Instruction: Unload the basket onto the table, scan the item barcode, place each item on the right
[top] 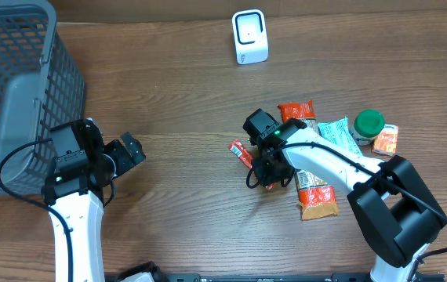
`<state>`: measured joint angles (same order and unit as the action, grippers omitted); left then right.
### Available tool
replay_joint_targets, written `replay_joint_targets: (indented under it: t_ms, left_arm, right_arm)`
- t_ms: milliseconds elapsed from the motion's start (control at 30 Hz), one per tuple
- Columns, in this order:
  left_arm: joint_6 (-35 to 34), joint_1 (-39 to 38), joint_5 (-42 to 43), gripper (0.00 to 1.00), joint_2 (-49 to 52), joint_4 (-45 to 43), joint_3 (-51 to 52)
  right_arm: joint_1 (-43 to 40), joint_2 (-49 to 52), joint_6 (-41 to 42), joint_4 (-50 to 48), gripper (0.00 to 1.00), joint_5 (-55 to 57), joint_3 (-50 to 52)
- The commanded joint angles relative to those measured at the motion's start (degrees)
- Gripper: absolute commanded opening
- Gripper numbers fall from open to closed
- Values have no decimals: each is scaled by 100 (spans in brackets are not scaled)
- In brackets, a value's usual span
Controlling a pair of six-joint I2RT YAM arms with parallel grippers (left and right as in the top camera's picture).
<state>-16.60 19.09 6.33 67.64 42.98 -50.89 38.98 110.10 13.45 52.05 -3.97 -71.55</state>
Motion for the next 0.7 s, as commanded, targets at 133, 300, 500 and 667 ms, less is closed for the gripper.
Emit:
replay_joint_targets:
  t_ms: [133,300,500,667]
  left_arm:
    - [-76,-28,-57,100,31,-13,-79]
    - [-76,-28,-57,99,31,-15,-79]
    - [-76,-28,-57,100,31,-15,-79]
    - [-76,-28,-57,99,31,-15,-79]
  right_arm:
    - [-9,17,33,-133,38,-13,219]
    - [-9,17,33,-409,34,-15,487]
    - [-11,-9,28,-481,4,4,518]
    - [-11,-356,-81,-385,4,4,321]
